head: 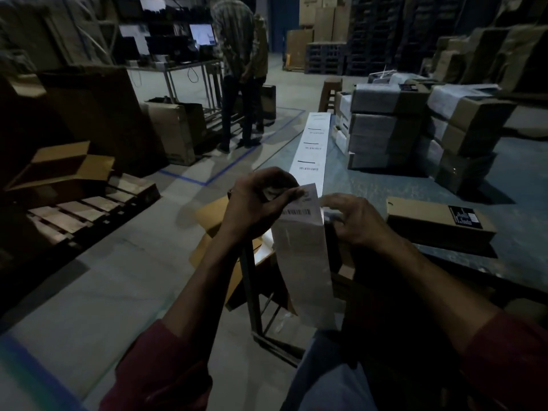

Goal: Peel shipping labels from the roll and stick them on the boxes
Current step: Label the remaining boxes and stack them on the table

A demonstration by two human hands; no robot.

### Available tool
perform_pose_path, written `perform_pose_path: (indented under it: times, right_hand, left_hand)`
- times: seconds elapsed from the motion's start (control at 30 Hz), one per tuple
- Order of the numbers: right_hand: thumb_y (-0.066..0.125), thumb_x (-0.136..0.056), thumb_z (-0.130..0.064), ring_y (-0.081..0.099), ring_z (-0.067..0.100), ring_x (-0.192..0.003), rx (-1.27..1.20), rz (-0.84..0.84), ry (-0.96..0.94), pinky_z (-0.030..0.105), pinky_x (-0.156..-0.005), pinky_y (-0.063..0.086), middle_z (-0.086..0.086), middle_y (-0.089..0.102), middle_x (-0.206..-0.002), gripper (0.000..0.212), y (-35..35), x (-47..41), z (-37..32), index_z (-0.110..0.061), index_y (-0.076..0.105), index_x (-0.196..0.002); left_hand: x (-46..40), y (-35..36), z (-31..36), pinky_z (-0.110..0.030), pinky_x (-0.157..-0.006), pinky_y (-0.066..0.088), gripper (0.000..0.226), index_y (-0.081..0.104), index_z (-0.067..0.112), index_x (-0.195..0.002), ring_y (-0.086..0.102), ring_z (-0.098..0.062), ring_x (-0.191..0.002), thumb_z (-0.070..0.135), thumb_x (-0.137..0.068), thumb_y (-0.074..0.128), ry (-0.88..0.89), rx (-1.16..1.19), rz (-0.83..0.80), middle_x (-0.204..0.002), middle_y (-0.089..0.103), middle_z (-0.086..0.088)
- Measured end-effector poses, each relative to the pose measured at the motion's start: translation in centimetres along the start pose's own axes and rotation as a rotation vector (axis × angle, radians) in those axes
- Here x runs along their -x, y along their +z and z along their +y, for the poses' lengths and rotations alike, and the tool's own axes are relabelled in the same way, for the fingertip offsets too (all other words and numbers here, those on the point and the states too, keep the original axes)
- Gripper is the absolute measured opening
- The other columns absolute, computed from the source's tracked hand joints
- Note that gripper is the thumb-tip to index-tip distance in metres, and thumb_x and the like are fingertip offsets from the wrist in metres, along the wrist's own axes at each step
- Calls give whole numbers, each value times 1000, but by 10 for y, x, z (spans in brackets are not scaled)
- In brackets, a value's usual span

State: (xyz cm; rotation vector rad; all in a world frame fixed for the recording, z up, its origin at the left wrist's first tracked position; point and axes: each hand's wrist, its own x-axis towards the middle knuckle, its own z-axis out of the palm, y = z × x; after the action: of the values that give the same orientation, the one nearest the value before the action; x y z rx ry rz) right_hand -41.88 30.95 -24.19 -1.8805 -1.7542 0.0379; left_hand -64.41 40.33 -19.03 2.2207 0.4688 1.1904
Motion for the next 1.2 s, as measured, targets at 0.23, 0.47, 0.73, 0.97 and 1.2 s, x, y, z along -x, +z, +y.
perform_pose_path:
  times: [0.23, 0.47, 0.73, 0.97, 1.2]
  right_hand:
    - [84, -80, -10, 65, 23, -103, 105, -42, -210, 29, -78, 53, 4, 71, -113, 49, 17, 7, -12, -24, 70, -124]
    - [78, -88, -20, 65, 33, -102, 270, 284, -663, 43, -82, 49, 4, 74, -115, 18, 35, -3, -1, -14, 75, -104]
    - [88, -58, -12, 64, 35, -99, 447, 44, -411, 41, -76, 47, -3, 76, -111, 45, 35, -17, 20, -19, 79, -101]
    - [91, -48, -11, 65, 32, -91, 421, 36, -388, 36, -73, 41, -5, 75, -102, 47, 31, -19, 11, -23, 80, -92]
    - [78, -88, -20, 56, 17, -117, 198, -115, -148, 38, -92, 52, -7, 69, -123, 40, -5, -11, -14, -27, 71, -127]
  left_hand:
    - [14, -5, 4, -17, -75, 51, 12, 77, 11, -92, 72, -8, -86, 21, -90, 84, 13, -22, -17, -89, 76, 8]
    - [31, -13, -7, -16, -73, 51, 13, 77, 5, -91, 72, -7, -81, 16, -87, 85, -58, 0, -14, -86, 76, 4]
    - [23, -30, 5, -18, -69, 51, 10, 77, 5, -91, 71, -9, -78, 12, -89, 83, -40, 56, 107, -86, 76, 0]
    - [-17, -62, 34, -25, -72, 60, 11, 73, 7, -98, 74, -17, -87, 15, -93, 79, 130, -5, 309, -95, 75, -3]
    - [-25, -52, 42, -19, -72, 56, 14, 76, 6, -98, 74, -6, -90, 17, -90, 82, 53, -39, 2, -96, 77, 2]
